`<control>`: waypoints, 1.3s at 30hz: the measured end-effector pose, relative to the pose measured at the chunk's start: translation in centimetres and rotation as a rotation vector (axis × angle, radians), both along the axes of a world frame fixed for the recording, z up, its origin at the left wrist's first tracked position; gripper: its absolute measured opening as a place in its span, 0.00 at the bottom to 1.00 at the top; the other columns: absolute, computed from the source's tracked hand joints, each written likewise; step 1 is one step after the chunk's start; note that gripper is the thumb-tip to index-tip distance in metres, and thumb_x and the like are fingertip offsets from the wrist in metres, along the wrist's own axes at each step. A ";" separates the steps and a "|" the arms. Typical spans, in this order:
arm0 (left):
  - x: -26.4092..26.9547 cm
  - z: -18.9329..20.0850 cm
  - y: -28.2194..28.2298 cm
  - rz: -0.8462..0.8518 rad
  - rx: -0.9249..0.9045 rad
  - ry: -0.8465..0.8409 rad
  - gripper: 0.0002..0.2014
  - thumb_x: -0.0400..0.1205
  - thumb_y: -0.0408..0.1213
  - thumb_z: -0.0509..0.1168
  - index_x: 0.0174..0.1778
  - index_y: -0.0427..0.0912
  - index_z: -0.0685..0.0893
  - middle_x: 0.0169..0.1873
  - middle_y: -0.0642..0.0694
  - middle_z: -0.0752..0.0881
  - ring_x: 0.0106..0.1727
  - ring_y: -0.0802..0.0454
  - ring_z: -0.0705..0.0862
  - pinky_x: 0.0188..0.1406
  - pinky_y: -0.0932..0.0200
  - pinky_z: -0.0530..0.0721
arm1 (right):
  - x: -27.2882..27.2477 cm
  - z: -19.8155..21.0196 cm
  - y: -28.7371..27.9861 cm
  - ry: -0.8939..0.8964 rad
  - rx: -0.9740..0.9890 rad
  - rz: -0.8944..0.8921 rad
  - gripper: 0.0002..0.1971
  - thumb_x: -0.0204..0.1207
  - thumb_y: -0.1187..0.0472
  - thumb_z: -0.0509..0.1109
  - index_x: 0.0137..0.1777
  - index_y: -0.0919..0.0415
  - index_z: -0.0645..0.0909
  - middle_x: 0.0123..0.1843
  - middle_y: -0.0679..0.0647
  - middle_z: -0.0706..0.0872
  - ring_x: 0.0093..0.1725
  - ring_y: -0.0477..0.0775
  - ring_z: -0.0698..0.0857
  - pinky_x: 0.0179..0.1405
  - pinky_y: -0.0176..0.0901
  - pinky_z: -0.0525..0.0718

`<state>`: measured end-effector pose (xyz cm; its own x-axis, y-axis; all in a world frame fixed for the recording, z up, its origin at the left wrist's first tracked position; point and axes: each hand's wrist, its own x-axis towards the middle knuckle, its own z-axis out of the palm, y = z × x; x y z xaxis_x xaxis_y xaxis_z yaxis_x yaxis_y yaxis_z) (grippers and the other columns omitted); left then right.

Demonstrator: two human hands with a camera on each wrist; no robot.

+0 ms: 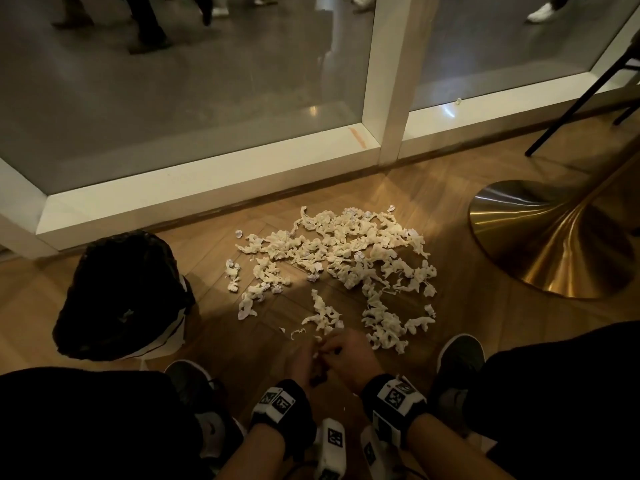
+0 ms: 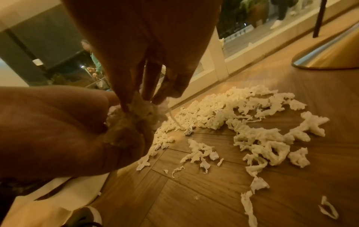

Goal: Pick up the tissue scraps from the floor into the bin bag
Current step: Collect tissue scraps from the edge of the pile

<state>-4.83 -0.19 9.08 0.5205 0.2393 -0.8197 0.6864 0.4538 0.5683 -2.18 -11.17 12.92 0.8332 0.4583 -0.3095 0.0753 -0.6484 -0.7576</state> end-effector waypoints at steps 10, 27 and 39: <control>-0.2 0.4 0.1 -0.086 -0.071 0.042 0.18 0.80 0.48 0.64 0.51 0.35 0.86 0.43 0.38 0.87 0.40 0.46 0.85 0.32 0.61 0.81 | 0.3 -0.9 -0.5 0.155 0.068 -0.200 0.15 0.66 0.61 0.80 0.51 0.52 0.82 0.53 0.43 0.79 0.51 0.43 0.81 0.47 0.37 0.86; 0.1 2.0 0.6 0.027 -0.338 -0.050 0.25 0.83 0.53 0.59 0.61 0.34 0.84 0.51 0.34 0.89 0.50 0.42 0.89 0.44 0.53 0.88 | -0.8 -0.9 0.3 -0.363 -0.090 0.219 0.19 0.79 0.44 0.55 0.57 0.48 0.85 0.62 0.43 0.80 0.61 0.48 0.72 0.61 0.48 0.74; 0.6 1.9 1.7 0.093 -0.514 -0.088 0.15 0.79 0.48 0.63 0.47 0.38 0.85 0.43 0.40 0.87 0.46 0.43 0.87 0.47 0.52 0.84 | -0.7 -1.9 0.0 -0.403 0.076 0.279 0.18 0.77 0.48 0.60 0.62 0.48 0.84 0.70 0.49 0.80 0.65 0.49 0.81 0.60 0.44 0.82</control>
<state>-4.27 1.51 10.98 0.5886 -0.1332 -0.7974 0.5893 0.7460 0.3103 -2.85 -11.16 11.06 0.7221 0.6896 0.0553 0.5350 -0.5060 -0.6765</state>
